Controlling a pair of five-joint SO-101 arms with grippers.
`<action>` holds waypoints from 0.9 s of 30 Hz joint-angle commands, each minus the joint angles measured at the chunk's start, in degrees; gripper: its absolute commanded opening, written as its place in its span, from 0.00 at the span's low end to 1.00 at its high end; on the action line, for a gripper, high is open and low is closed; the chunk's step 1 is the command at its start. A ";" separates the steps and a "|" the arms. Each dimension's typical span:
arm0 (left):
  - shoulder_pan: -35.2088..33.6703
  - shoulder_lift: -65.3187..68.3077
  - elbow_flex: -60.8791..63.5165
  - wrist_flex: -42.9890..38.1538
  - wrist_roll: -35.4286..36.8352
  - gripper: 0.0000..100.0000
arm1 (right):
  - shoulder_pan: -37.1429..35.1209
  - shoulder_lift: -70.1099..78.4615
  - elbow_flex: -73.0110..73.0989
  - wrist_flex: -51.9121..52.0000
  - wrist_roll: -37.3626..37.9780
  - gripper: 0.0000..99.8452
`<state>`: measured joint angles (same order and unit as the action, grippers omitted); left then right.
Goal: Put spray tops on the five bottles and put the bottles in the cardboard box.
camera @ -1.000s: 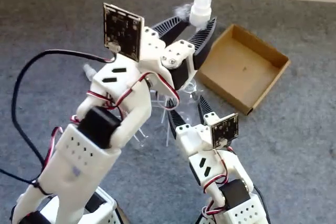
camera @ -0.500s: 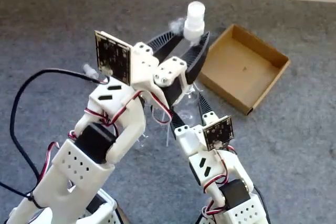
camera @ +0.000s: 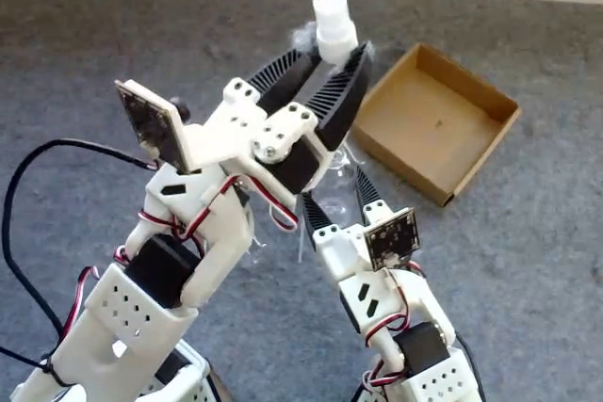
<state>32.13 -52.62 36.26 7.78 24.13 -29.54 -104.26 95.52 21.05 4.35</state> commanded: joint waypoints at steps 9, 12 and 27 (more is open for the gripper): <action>-2.24 -1.89 6.99 -2.37 -0.18 0.08 | -0.31 -1.01 2.77 0.04 0.53 0.12; -2.24 -1.89 9.01 -2.37 -0.18 0.08 | -0.22 -1.01 2.86 0.04 0.62 0.12; -1.89 -2.07 18.68 -2.02 -0.44 0.08 | -0.22 -1.01 2.86 0.04 0.53 0.12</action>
<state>30.55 -53.14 53.49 6.64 24.13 -29.45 -104.26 95.52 21.05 4.35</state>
